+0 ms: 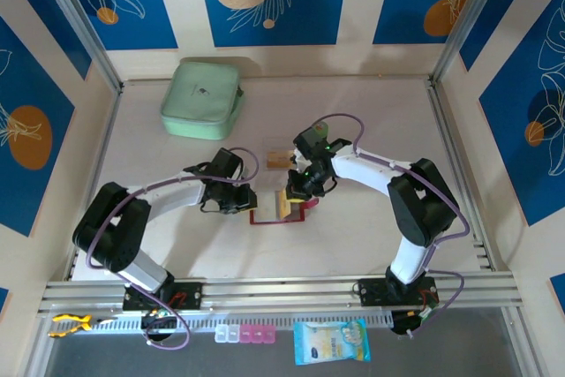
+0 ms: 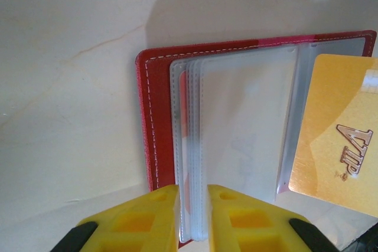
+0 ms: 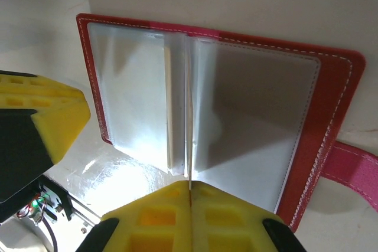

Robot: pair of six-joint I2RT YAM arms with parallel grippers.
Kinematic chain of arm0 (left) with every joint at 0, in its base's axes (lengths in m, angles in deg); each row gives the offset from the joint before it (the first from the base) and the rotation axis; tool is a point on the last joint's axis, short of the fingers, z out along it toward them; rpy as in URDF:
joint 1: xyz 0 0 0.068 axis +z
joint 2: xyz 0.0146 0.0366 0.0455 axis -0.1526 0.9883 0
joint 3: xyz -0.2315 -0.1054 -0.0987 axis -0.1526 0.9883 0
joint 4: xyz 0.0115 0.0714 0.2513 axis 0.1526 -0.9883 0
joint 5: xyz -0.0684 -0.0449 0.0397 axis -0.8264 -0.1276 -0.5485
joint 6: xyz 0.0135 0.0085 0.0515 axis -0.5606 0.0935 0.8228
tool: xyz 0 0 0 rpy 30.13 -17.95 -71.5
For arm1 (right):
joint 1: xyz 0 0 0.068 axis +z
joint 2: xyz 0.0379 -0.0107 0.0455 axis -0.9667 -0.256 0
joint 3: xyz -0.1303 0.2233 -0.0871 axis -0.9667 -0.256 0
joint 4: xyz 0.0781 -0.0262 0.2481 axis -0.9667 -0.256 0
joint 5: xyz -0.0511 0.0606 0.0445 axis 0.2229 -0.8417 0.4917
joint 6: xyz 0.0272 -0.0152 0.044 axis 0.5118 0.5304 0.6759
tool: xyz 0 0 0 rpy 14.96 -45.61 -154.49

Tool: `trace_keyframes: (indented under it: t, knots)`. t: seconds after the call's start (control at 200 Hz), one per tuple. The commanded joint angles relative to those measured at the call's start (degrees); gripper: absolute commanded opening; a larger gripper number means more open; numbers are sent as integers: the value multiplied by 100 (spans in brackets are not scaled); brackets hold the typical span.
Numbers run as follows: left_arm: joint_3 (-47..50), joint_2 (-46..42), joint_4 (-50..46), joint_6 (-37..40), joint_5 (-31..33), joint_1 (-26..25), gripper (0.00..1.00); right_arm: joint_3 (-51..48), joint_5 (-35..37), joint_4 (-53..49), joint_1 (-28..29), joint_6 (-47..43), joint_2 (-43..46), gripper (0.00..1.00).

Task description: Take the credit cards out of the card holder

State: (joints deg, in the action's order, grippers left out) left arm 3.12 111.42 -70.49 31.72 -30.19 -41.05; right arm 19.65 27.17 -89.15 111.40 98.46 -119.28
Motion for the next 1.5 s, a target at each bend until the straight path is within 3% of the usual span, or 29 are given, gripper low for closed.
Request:
trace_keyframes:
  t: [0.0,0.32,0.99,1.21,1.496]
  knots:
    - [69,76,55,-51,-133,41,20,186,-17,-134,50,-58,-143,10]
    - [67,121,100,-62,-163,38,20,142,-8,45,235,267,-179,19]
    - [146,-166,160,-47,-4,69,18,491,718,-606,296,214,98,9]
    - [278,-491,374,-87,24,174,19,976,731,-1046,-31,-1016,152,7]
    - [261,-672,219,5,107,411,20,1867,953,-1398,-381,-3965,-86,3]
